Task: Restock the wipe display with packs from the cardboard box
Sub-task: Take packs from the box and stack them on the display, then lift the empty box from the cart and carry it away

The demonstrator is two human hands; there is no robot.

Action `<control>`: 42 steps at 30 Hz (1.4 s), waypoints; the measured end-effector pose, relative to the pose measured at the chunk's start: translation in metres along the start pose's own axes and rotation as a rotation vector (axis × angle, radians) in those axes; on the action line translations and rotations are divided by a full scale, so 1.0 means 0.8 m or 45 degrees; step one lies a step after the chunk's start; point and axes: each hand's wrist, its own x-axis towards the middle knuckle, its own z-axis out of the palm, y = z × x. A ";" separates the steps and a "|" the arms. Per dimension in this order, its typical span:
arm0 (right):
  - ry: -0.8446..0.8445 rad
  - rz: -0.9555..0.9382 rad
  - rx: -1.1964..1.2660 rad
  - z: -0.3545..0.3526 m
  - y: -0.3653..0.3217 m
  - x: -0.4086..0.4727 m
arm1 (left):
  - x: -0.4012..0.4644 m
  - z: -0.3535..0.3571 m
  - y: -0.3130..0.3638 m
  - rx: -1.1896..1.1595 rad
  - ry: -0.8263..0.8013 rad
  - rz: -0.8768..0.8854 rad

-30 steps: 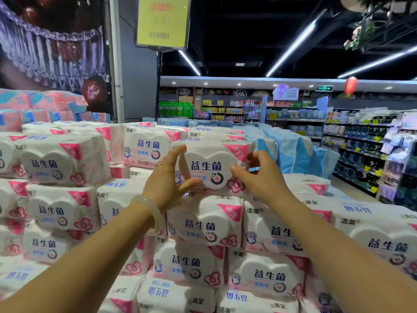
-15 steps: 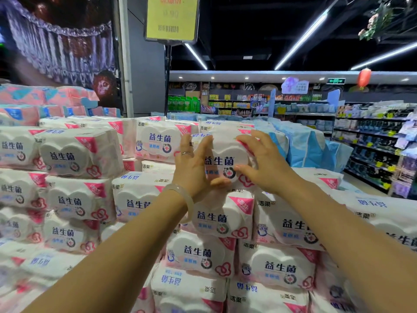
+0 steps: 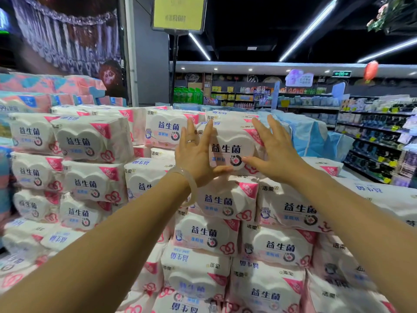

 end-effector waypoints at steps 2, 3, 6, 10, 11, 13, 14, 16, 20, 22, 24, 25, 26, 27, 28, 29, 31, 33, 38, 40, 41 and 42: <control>0.053 0.000 -0.076 -0.002 -0.005 -0.008 | -0.009 -0.004 -0.003 0.027 -0.013 0.000; 0.087 -0.019 -0.117 -0.003 -0.011 -0.013 | -0.014 -0.003 -0.005 0.042 -0.012 0.002; 0.152 -0.133 -0.178 -0.002 -0.041 -0.035 | -0.035 0.002 -0.013 0.061 0.001 0.011; 0.026 -0.278 -0.171 0.023 -0.090 -0.074 | -0.082 0.004 -0.030 0.081 -0.031 -0.016; -0.021 -0.302 -0.161 0.035 -0.100 -0.085 | -0.099 0.003 -0.040 0.111 -0.062 -0.036; -0.162 -0.326 -0.137 0.062 -0.121 -0.110 | -0.139 0.000 -0.068 0.194 -0.153 -0.100; -0.243 -0.340 -0.134 0.078 -0.131 -0.124 | -0.162 -0.003 -0.085 0.225 -0.196 -0.152; -0.394 -0.360 -0.119 0.110 -0.152 -0.157 | -0.212 -0.008 -0.123 0.267 -0.279 -0.288; -0.676 -0.385 0.056 0.180 -0.191 -0.242 | -0.331 -0.020 -0.179 0.324 -0.492 -0.557; -0.839 -0.349 0.135 0.219 -0.209 -0.287 | -0.389 -0.023 -0.203 0.337 -0.599 -0.682; -1.047 -0.258 0.180 0.254 -0.227 -0.332 | -0.442 -0.025 -0.228 0.339 -0.686 -0.819; -1.142 -0.209 0.198 0.268 -0.233 -0.353 | -0.465 -0.026 -0.239 0.349 -0.728 -0.876; -1.226 -0.157 0.224 0.282 -0.239 -0.373 | -0.486 -0.028 -0.248 0.364 -0.761 -0.918; -1.296 -0.109 0.248 0.294 -0.243 -0.393 | -0.506 -0.030 -0.258 0.376 -0.783 -0.953; -1.349 -0.073 0.260 0.306 -0.248 -0.411 | -0.524 -0.032 -0.268 0.386 -0.794 -0.984; -1.388 -0.055 0.251 0.314 -0.252 -0.425 | -0.541 -0.035 -0.278 0.391 -0.802 -1.014; -1.449 -0.040 0.220 0.332 -0.260 -0.447 | -0.573 -0.038 -0.301 0.386 -0.822 -1.083; -1.502 -0.004 0.210 0.348 -0.271 -0.460 | -0.604 -0.041 -0.324 0.383 -0.881 -1.147; -1.546 0.132 0.184 0.404 -0.302 -0.477 | -0.671 -0.048 -0.406 0.407 -1.026 -1.260; -1.542 0.220 0.161 0.433 -0.309 -0.481 | -0.681 -0.053 -0.453 0.432 -1.052 -1.286; -1.533 0.273 0.142 0.446 -0.313 -0.483 | -0.682 -0.056 -0.478 0.441 -1.062 -1.300; -1.513 0.335 0.118 0.459 -0.316 -0.485 | -0.680 -0.057 -0.503 0.438 -1.072 -1.311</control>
